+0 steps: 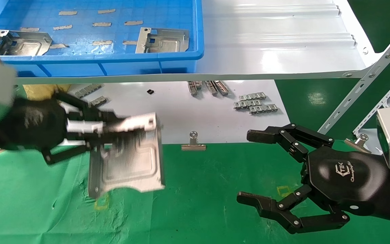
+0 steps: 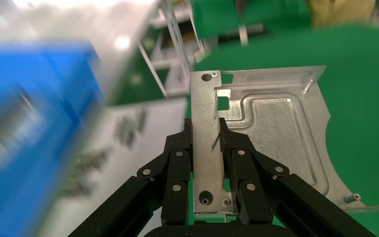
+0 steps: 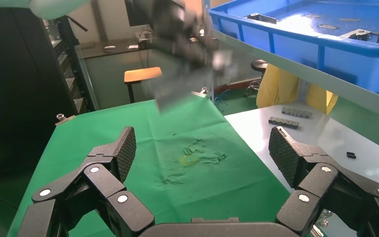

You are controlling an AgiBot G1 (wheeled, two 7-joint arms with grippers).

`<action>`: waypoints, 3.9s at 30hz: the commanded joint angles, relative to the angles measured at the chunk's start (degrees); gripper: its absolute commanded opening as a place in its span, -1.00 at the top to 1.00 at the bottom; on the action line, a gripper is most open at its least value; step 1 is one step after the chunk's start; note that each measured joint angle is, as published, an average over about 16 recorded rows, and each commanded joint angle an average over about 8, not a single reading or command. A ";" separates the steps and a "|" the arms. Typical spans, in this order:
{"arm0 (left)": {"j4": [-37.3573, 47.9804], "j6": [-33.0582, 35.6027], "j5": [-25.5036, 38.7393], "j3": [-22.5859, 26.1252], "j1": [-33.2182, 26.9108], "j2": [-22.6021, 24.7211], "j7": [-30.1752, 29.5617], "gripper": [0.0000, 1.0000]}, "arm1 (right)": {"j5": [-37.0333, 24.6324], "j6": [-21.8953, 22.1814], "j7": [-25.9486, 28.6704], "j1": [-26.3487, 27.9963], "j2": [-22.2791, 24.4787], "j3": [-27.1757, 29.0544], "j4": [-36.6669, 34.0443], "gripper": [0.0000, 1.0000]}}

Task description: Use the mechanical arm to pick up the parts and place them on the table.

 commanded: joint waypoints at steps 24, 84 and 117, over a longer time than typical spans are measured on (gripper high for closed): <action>22.17 -3.81 10.46 10.30 5.04 4.48 33.94 -0.14 | 0.00 0.00 0.00 0.00 0.00 0.00 0.00 -1.00; 9.22 -1.24 -3.05 -4.75 17.52 2.41 11.55 -1.00 | 0.01 0.01 0.00 -0.02 0.01 0.00 -0.01 -1.00; -23.38 -4.81 -9.62 -24.93 34.42 -2.86 -15.37 -1.00 | 0.01 0.01 0.00 -0.02 0.01 0.00 -0.01 -1.00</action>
